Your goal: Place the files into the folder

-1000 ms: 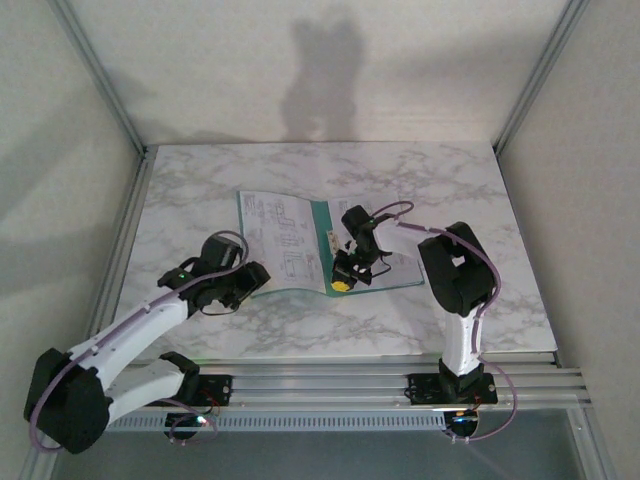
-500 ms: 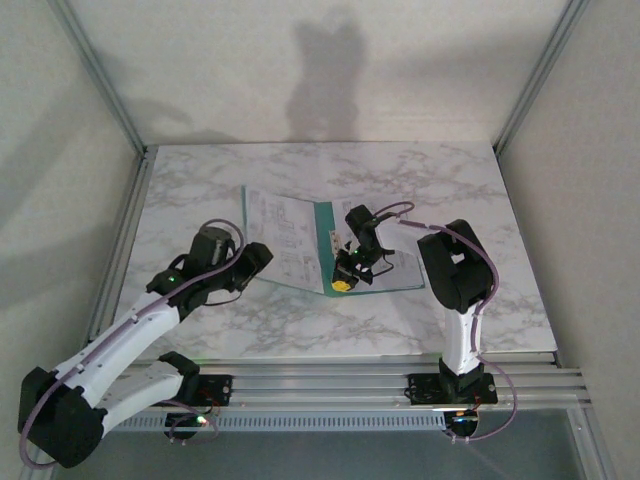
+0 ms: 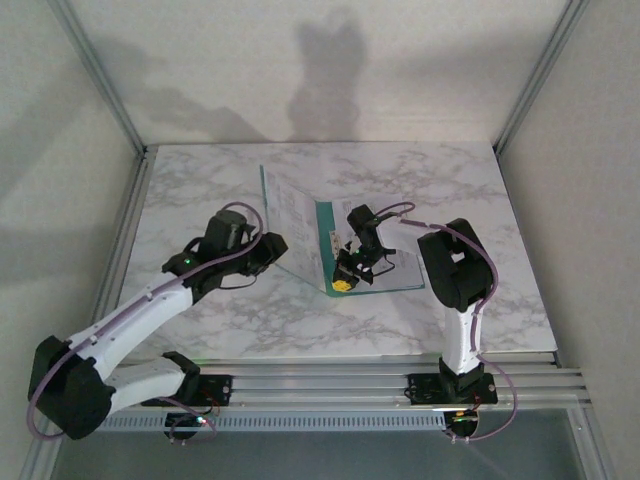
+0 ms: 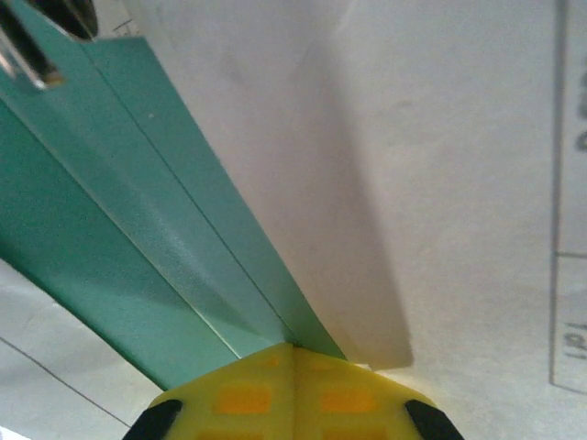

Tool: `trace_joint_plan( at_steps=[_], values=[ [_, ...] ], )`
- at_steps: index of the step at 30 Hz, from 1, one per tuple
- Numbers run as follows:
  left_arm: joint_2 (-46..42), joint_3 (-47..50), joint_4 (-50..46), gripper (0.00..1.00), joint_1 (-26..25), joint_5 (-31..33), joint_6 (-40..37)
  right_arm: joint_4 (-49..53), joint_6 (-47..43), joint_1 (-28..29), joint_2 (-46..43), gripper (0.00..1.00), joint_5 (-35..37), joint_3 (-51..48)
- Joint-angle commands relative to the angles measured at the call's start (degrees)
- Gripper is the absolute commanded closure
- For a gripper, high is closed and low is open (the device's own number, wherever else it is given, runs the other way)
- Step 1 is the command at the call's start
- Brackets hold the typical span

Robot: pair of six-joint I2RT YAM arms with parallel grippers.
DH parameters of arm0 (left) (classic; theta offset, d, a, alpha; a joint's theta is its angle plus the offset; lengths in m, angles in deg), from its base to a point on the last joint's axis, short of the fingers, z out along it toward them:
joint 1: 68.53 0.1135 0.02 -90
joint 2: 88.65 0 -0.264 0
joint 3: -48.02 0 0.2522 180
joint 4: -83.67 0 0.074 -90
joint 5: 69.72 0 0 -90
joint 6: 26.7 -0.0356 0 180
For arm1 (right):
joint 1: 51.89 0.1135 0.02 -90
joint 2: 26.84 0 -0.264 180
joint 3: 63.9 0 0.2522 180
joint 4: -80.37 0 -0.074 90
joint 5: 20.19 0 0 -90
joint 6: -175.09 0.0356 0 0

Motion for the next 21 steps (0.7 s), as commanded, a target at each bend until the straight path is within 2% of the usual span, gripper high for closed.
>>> trace_joint_plan(
  at_steps=[1, 2, 7, 12, 15, 21],
  values=[
    [3.2, -6.7, -4.5, 0.94, -3.1, 3.4, -5.2, 1.5, -0.8, 0.1, 6.1, 1.00, 9.3, -3.6],
    [4.6, -8.8, -7.0, 1.00, -4.2, 5.4, -6.2, 1.3, -1.0, 0.2, 6.1, 1.00, 8.8, -3.4],
    [11.1, -17.7, -19.2, 1.00, -9.1, 17.1, -9.3, 1.1, -1.7, 0.2, 3.0, 0.95, 7.2, -0.2],
    [14.6, -23.0, -28.8, 1.00, -11.2, 29.0, -9.9, 7.0, -1.6, -0.4, -3.0, 0.83, 8.1, 5.7],
    [15.3, -25.6, -33.2, 1.00, -11.2, 33.0, -11.7, 9.0, -0.9, -2.5, -6.7, 0.77, 9.2, 5.4],
    [15.4, -28.5, -39.4, 1.00, -11.0, 37.1, -17.1, 6.4, -0.8, -11.7, -14.0, 0.74, 11.0, -0.4]
  ],
)
